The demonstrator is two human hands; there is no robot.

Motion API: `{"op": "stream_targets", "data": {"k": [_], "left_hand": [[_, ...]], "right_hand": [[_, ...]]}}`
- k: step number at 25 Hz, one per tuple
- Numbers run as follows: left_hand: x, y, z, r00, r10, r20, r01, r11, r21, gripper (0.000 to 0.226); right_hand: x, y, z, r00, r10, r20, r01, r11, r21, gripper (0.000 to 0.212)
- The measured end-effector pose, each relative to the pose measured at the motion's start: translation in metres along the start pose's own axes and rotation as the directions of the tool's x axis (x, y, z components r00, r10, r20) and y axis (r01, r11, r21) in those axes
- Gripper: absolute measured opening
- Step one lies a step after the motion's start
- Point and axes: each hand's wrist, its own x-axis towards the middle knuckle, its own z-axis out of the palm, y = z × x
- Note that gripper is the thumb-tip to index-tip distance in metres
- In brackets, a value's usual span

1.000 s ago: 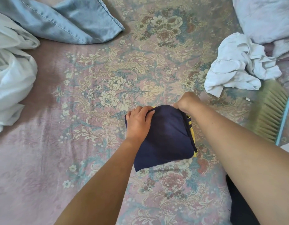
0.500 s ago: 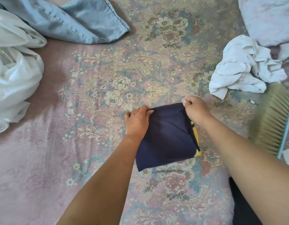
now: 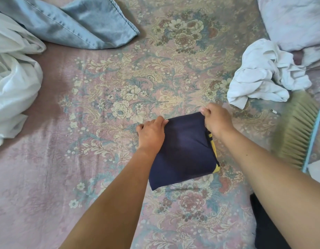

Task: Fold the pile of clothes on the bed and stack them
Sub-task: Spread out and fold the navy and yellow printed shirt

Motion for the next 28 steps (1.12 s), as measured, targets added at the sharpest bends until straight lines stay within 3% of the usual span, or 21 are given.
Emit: {"op": "stream_targets", "data": {"k": [2,4,6,9,11,14,18,22,26,28], "left_hand": [[0.005,0.006,-0.004,0.999,-0.005,-0.034,0.006,1.0,0.012,0.035],[0.013,0.016,-0.006,0.995,0.072,-0.072,-0.074,0.997,-0.028,0.036],[0.027,0.034,-0.005,0.984,0.176,0.001,-0.173,0.966,-0.191,0.033],[0.044,0.067,-0.004,0.953,0.259,0.158,-0.169,0.886,-0.433,0.024],[0.05,0.082,-0.003,0.926,0.321,0.198,-0.236,0.903,-0.359,0.017],[0.057,0.09,-0.01,0.902,0.354,0.246,-0.352,0.934,-0.054,0.02],[0.066,0.092,-0.013,0.936,0.29,0.199,-0.334,0.91,0.247,0.033],[0.064,0.092,-0.009,0.937,0.265,0.226,-0.308,0.934,0.182,0.033],[0.062,0.082,-0.008,0.939,0.289,0.185,-0.34,0.858,0.386,0.035],[0.048,0.088,-0.006,0.927,0.373,0.041,-0.375,0.912,0.169,0.032]], "right_hand": [[-0.023,0.002,0.001,0.998,0.057,-0.039,-0.048,0.978,0.204,0.028],[-0.064,0.019,0.006,0.99,0.136,-0.042,-0.115,0.941,0.319,0.028],[-0.107,0.044,0.013,0.978,0.208,0.0,-0.196,0.925,0.326,0.025],[-0.142,0.059,0.024,0.952,0.306,0.015,-0.278,0.839,0.467,0.005],[-0.144,0.057,0.03,0.944,0.331,-0.019,-0.27,0.801,0.534,0.01],[-0.147,0.052,0.034,0.947,0.321,0.012,-0.286,0.824,0.488,0.016],[-0.161,0.06,0.038,0.928,0.362,-0.092,-0.276,0.83,0.484,0.024],[-0.161,0.068,0.036,0.95,0.307,-0.055,-0.251,0.856,0.452,0.028],[-0.158,0.075,0.048,0.974,0.203,-0.097,-0.172,0.951,0.258,0.028],[-0.158,0.077,0.052,0.973,0.19,-0.128,-0.157,0.96,0.231,0.022]]}}
